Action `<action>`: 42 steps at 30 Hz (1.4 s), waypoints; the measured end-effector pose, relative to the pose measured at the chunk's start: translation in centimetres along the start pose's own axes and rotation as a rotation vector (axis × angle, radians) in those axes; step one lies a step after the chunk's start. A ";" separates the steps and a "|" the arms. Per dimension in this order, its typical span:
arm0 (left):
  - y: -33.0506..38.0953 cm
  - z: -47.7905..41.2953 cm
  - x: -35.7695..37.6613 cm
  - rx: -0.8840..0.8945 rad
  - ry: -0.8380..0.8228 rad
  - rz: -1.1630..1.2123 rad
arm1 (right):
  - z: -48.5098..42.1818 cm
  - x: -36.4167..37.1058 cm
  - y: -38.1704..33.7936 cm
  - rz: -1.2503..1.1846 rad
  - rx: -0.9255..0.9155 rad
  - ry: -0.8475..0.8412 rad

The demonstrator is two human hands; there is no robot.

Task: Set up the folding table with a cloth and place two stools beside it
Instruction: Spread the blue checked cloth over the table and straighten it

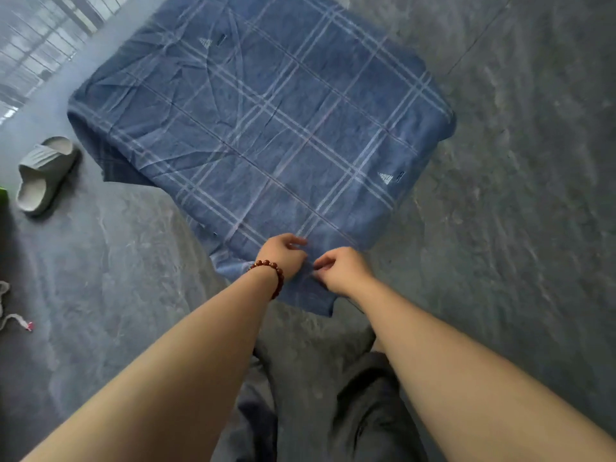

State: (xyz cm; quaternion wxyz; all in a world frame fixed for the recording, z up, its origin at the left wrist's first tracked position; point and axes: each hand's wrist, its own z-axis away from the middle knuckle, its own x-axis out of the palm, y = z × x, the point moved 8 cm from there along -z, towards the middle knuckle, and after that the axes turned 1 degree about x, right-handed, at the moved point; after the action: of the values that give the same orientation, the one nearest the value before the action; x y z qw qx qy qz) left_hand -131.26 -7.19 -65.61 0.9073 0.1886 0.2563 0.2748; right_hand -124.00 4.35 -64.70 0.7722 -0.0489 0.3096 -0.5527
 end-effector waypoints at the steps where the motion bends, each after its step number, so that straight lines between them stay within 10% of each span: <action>1: 0.2 0.0 0.3 -0.021 0.041 0.045 | -0.1 -0.3 0.4 -0.043 -0.015 -0.008; 29: 9.4 -1.3 4.2 -0.155 0.520 0.408 | -12.1 -21.5 -2.4 0.172 -0.271 0.012; 42: 18.6 -4.5 9.2 -0.146 0.657 0.262 | -17.4 -32.3 -2.1 0.136 -0.329 0.273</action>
State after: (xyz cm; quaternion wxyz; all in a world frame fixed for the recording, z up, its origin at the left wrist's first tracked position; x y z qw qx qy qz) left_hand -134.71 13.68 -63.55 0.7447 0.0563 0.4874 0.4524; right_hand -141.36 36.75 -64.05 0.7404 -0.0780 0.4997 -0.4428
